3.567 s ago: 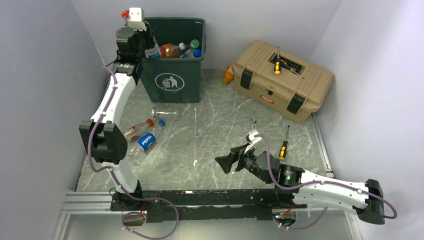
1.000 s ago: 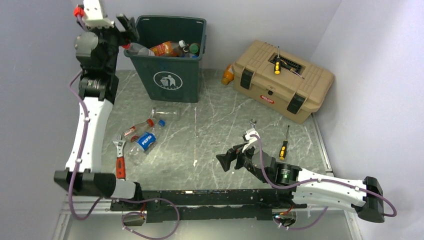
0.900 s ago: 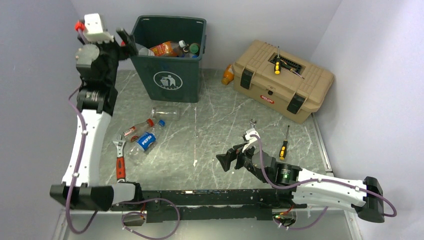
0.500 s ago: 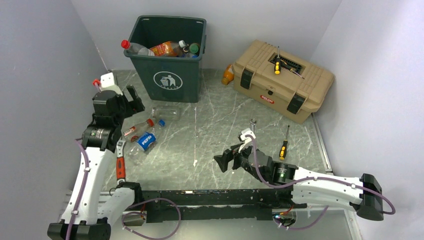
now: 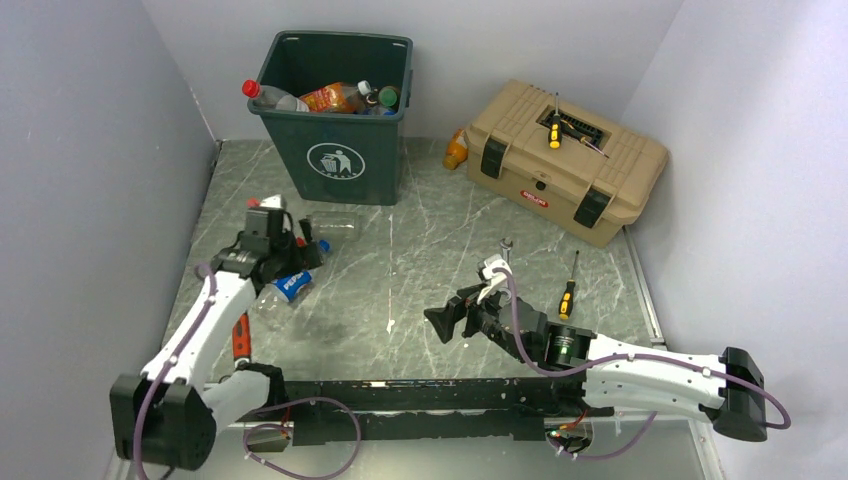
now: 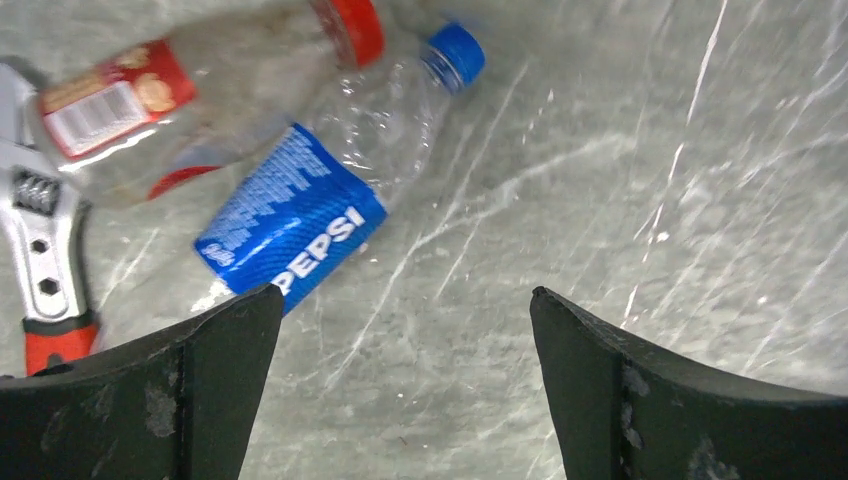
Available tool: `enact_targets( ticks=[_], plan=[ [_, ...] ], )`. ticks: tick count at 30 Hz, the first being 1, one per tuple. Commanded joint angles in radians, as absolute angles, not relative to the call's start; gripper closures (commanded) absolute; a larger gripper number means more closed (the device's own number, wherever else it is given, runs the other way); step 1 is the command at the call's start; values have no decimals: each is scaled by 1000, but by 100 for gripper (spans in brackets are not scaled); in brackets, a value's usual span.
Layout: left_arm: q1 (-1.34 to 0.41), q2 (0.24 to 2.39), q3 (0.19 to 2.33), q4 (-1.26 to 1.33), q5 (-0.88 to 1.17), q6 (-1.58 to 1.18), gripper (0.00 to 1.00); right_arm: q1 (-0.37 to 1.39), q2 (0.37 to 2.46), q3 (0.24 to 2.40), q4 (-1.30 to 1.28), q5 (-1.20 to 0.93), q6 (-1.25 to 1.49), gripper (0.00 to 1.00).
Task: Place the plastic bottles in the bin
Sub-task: Pick up the plastic bottle at the center of the board.
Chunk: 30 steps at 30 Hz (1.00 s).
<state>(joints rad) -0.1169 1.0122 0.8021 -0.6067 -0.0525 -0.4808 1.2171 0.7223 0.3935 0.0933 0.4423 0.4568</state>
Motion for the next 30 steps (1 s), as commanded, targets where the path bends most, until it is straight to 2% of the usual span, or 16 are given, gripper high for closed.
enact_targets(
  ticks=[1, 6, 12, 18, 23, 30],
  plan=[
    [-276, 1126, 878, -607, -182, -398, 1, 1218, 720, 402, 145, 439, 464, 0],
    [-351, 1335, 980, -699, -262, -328, 1, 1218, 718, 388, 174, 441, 457, 0],
    [-339, 1426, 1006, -723, -345, -265, 1, 1218, 718, 384, 167, 444, 460, 0],
    [-255, 1506, 1014, -700, -226, -223, 1, 1218, 694, 379, 153, 461, 442, 0],
    [-240, 1554, 973, -635, -190, -225, 8, 1218, 693, 380, 149, 462, 438, 0],
    [-245, 1592, 953, -614, -102, -241, 30, 1218, 686, 382, 140, 470, 437, 0]
  ],
)
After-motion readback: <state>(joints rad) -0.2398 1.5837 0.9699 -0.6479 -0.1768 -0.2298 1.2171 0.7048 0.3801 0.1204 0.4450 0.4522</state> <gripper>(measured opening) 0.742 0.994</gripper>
